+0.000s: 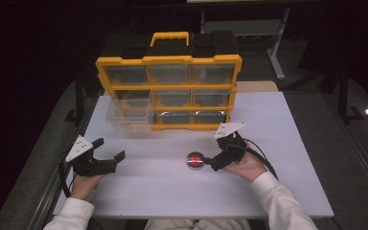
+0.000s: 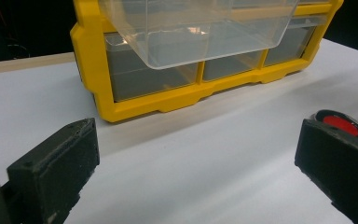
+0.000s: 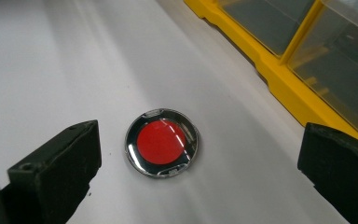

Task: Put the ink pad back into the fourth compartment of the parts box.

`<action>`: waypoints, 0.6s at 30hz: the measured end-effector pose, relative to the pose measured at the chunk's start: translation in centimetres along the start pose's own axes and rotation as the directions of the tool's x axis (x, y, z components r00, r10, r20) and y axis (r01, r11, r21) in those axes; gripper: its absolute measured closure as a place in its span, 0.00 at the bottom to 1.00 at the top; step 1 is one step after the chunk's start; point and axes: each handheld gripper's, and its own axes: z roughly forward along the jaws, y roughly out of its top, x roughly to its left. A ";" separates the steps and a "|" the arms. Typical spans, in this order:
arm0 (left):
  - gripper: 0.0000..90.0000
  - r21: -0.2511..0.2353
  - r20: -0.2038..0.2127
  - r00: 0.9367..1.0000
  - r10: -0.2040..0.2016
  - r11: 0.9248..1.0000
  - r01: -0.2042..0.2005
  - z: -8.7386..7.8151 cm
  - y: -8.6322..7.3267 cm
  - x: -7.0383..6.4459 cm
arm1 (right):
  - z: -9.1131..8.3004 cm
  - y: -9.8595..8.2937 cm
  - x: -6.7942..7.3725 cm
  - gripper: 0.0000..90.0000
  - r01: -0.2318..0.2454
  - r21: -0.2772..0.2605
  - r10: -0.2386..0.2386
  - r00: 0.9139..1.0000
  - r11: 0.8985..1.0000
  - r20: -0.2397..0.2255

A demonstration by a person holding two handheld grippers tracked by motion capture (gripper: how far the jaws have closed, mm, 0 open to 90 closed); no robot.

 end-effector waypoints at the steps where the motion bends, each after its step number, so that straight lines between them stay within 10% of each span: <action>1: 0.00 -0.001 0.001 1.000 0.000 1.000 0.000 0.0 0.0 0.0 | 0.3 0.0 0.1 0.00 0.000 0.003 0.000 1.000 1.000 -0.006; 18: 0.00 -0.003 0.004 1.000 0.006 1.000 -0.006 0.0 0.0 -0.1 | 2.3 0.1 0.6 0.00 0.010 0.039 -0.009 0.999 0.999 -0.031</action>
